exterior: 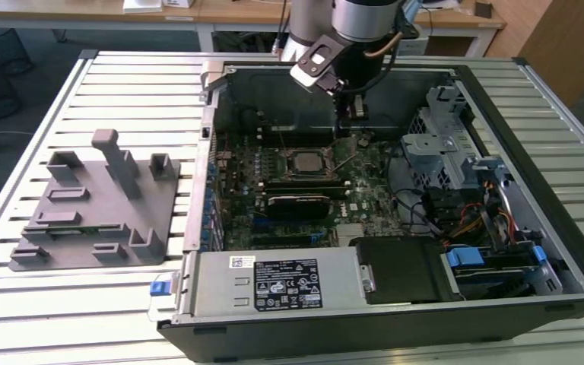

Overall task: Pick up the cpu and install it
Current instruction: 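Close the cpu cover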

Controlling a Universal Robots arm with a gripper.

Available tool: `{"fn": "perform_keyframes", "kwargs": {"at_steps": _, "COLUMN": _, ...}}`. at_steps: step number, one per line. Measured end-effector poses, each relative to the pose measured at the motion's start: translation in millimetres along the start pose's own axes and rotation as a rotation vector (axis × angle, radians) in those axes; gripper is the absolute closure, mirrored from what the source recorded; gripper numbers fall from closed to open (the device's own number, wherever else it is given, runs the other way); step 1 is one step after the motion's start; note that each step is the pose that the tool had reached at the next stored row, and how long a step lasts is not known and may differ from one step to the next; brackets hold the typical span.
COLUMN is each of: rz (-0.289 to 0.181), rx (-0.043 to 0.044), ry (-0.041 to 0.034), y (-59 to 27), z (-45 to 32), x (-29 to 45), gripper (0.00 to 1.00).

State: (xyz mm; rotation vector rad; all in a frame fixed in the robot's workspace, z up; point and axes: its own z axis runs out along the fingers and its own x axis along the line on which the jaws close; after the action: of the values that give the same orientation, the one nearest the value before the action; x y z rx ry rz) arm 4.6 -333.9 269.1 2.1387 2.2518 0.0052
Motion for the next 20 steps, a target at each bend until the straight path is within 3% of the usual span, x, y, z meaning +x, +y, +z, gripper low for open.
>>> {"fn": "perform_keyframes", "kwargs": {"at_steps": 10, "rz": 0.000, "rx": 0.0005, "ry": 0.0002, "y": 21.4, "z": 1.5, "x": -1.0, "gripper": 0.89}}
{"fn": "perform_keyframes", "kwargs": {"at_steps": 20, "rz": 0.000, "rx": 0.0011, "ry": 0.0002, "y": 34.0, "z": 4.5, "x": -1.4, "gripper": 0.89}}
